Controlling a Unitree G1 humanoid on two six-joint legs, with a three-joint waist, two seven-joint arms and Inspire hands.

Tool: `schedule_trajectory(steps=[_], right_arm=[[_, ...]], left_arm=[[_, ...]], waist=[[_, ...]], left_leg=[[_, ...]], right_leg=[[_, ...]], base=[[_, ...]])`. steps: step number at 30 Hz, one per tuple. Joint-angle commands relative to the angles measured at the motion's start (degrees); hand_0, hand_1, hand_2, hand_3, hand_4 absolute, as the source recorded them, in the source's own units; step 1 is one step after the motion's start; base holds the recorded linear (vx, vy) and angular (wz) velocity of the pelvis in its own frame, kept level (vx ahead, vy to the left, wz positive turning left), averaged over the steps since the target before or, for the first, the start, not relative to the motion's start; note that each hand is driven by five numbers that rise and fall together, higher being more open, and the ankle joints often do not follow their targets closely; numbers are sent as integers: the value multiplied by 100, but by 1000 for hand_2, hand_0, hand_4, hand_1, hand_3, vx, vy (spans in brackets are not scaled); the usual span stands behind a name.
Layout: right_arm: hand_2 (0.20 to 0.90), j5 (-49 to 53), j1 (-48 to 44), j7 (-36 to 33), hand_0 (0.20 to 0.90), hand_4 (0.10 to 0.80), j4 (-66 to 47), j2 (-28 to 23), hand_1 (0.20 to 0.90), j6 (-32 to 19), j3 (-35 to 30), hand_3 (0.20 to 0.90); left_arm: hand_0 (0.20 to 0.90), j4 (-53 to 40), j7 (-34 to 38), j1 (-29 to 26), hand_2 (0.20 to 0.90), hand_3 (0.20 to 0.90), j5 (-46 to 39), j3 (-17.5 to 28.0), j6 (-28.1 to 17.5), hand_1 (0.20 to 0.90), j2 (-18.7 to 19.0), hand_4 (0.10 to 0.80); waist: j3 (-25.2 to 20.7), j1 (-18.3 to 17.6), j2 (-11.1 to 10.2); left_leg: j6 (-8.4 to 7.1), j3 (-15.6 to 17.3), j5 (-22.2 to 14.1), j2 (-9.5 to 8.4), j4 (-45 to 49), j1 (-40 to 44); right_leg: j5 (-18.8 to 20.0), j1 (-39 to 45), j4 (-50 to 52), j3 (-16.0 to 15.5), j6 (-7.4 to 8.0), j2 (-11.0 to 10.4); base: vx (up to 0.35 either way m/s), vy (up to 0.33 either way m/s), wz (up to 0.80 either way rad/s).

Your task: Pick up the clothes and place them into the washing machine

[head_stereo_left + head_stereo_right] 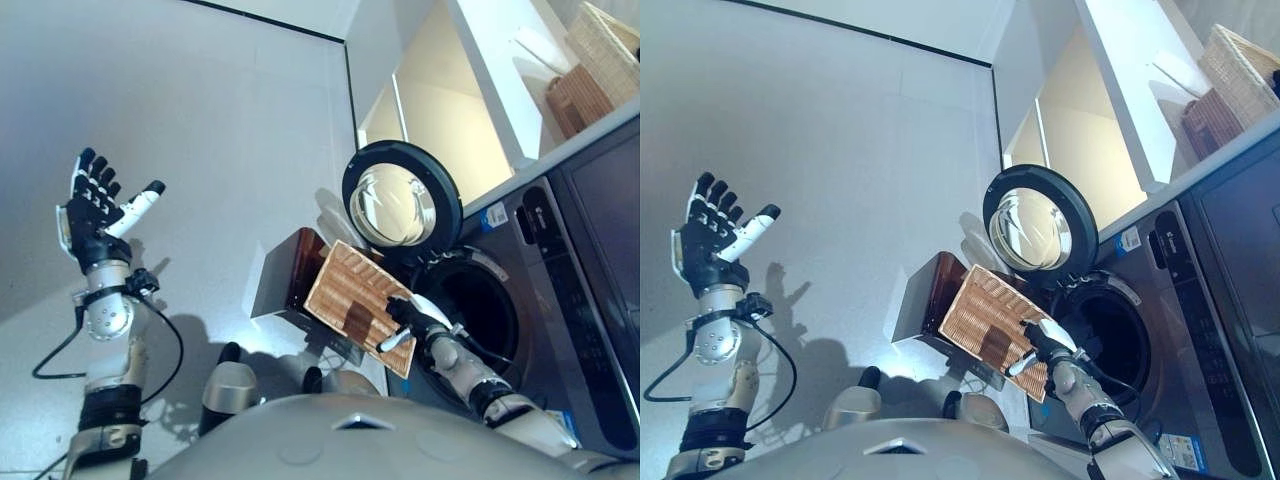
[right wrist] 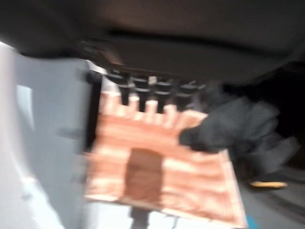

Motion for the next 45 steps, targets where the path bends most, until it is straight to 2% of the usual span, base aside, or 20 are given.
schedule_trajectory(steps=[1, 5, 11, 16, 17, 18, 19, 21, 24, 25, 27, 32, 34, 35, 36, 37, 39, 40, 43, 45], right_arm=[[900, -893, -527, -236, 900, 800, -257, -893, 900, 173, 168, 900], [900, -1487, -582, -309, 900, 800, 200, -1220, 900, 270, 326, 900], [900, -1558, -874, -417, 900, 800, 776, -1231, 900, 508, 328, 900], [900, -1278, -1075, -540, 900, 800, 845, -1663, 900, 506, 156, 900], [900, -1233, -1150, -578, 900, 800, 887, -1685, 900, 519, 152, 900], [900, -1320, -1321, -543, 900, 800, 881, -1705, 900, 493, 267, 900], [900, -1321, -1325, -542, 900, 800, 882, -1707, 900, 492, 270, 900], [900, -1403, -1417, -566, 900, 800, 836, -1812, 900, 470, 289, 900], [900, -1590, -1747, -540, 900, 800, 964, -1781, 900, 470, 495, 900], [900, -1645, -1843, -512, 900, 800, 1047, -1693, 900, 499, 588, 900], [900, -1716, -1949, -472, 900, 800, 1167, -1578, 900, 521, 753, 900], [900, -2249, -2256, -451, 900, 800, 1379, -1576, 900, 626, 989, 900], [900, -2353, -2192, -487, 900, 800, 1401, -1562, 900, 640, 985, 900], [900, -2423, -2184, -513, 900, 800, 1399, -1557, 900, 641, 1035, 900], [900, -2423, -2184, -513, 900, 800, 1399, -1557, 900, 641, 1035, 900], [900, -2459, -2309, -514, 900, 800, 1336, -1571, 900, 628, 1195, 900], [900, -2446, -2241, -545, 900, 800, 1227, -1650, 900, 554, 1194, 900], [900, -2397, -2191, -553, 900, 800, 1131, -1729, 900, 536, 1175, 900], [900, -2478, -2188, -519, 900, 800, 855, -1901, 900, 419, 1267, 900], [900, -2422, -2306, -572, 900, 800, 780, -1910, 900, 436, 1277, 900]], left_arm=[[900, -628, -87, -537, 900, 900, 297, -99, -534, 900, 196, 800], [900, -717, -227, -255, 900, 900, 276, -45, -484, 900, 200, 800], [900, -660, -330, -89, 900, 900, 187, 4, -314, 900, 193, 800], [900, -325, -368, -483, 900, 900, 108, -425, -334, 900, 42, 800], [900, -302, -370, -602, 900, 900, 137, -546, -350, 900, 42, 800], [900, -192, -368, -714, 900, 900, 161, -646, -376, 900, 49, 800], [900, -180, -368, -721, 900, 900, 161, -646, -384, 900, 46, 800], [900, -223, -356, -792, 900, 900, 152, -764, -392, 900, -13, 800], [900, -306, -343, -823, 900, 900, 204, -937, -364, 900, -6, 800], [900, -325, -331, -866, 900, 900, 192, -926, -365, 900, 40, 800], [900, -273, -297, -1001, 900, 900, 166, -989, -409, 900, 108, 800], [900, -362, -348, -1032, 900, 900, -43, -1054, -445, 900, 171, 800], [900, -301, -349, -970, 900, 900, -44, -1022, -436, 900, 158, 800], [900, -304, -372, -886, 900, 900, -14, -1008, -435, 900, 163, 800], [900, -304, -372, -886, 900, 900, -14, -1008, -435, 900, 163, 800], [900, -361, -404, -779, 900, 900, -30, -976, -408, 900, 192, 800], [900, -325, -455, -715, 900, 900, -4, -961, -378, 900, 148, 800], [900, -262, -402, -799, 900, 900, -20, -1025, -345, 900, 130, 800], [900, -247, -445, -774, 900, 900, 107, -1011, -407, 900, 192, 800], [900, -278, -404, -744, 900, 900, 156, -958, -385, 900, 212, 800]], waist=[[-175, 88, 149], [-332, 129, 26], [-448, 27, 141], [-271, -192, 375], [-235, -231, 386], [-214, -248, 364], [-205, -242, 365], [-257, -310, 388], [-252, -281, 560], [-199, -285, 618], [-129, -366, 624], [-311, -276, 706], [-408, -193, 567], [-462, -120, 499], [-462, -120, 499], [-468, -92, 486], [-423, -126, 460], [-288, -245, 422], [-196, -264, 395], [-110, -145, 388]], left_leg=[[-358, 173, -564, 147, 246, 26], [-561, 118, -553, 342, 368, -28], [-830, -233, -264, 806, 259, -182], [-819, 400, -100, 682, 579, -512], [-796, 565, -150, 579, 739, -541], [-683, 490, -544, 149, 1105, -441], [-669, 498, -578, 139, 1148, -448], [-496, 560, -906, -271, 1283, -313], [-254, 426, -945, -365, 1096, -160], [-221, 520, -944, -301, 1112, -151], [-192, 465, -926, -260, 1174, -152], [-343, 234, -845, 64, 948, -142], [-454, 272, -856, 186, 861, -99], [-576, 292, -698, 334, 832, -180], [-576, 292, -698, 334, 832, -180], [-763, 170, -427, 678, 735, -257], [-830, 114, -290, 864, 771, -371], [-780, 608, -242, 868, 1217, -608], [-560, 904, -468, 395, 1145, -719], [-558, 518, -419, 289, 1116, -843]], right_leg=[[183, -146, -343, -104, -84, -235], [86, 50, -571, -154, -131, -44], [-168, 319, -861, -406, -415, 452], [-225, 519, -1048, -636, -505, 393], [-191, 507, -1026, -658, -500, 336], [-76, 399, -947, -550, -522, 284], [-84, 407, -945, -541, -512, 276], [0, 286, -878, -404, -490, 256], [-5, -92, -74, -262, -404, 441], [-44, -172, 309, -342, -311, 496], [-146, -275, 679, 49, -163, 584], [132, -48, 1, 293, -258, -462], [159, 232, -588, 258, -192, -522], [104, 282, -736, 241, -148, -406], [104, 282, -736, 241, -148, -406], [-19, 331, -863, 221, -201, -82], [-141, 513, -996, 58, -296, 126], [-196, 584, -948, -143, -367, 120], [-215, 435, -832, -238, -384, 209], [-224, 229, -758, -138, -422, 299]], base=[[52, -149, 18], [89, -218, 27], [27, -265, 38], [-141, -44, 36], [-246, -43, 10], [-186, -41, 0], [-155, -41, -15], [-63, 44, -39], [-38, 101, -34], [-107, 58, -91], [-115, -46, -81], [-41, -215, 3], [32, -291, 0], [7, -298, -8], [-54, -324, -17], [-25, -332, -5], [-19, -375, 25], [-79, -233, 59], [-105, -148, 73], [-52, -62, -10]])
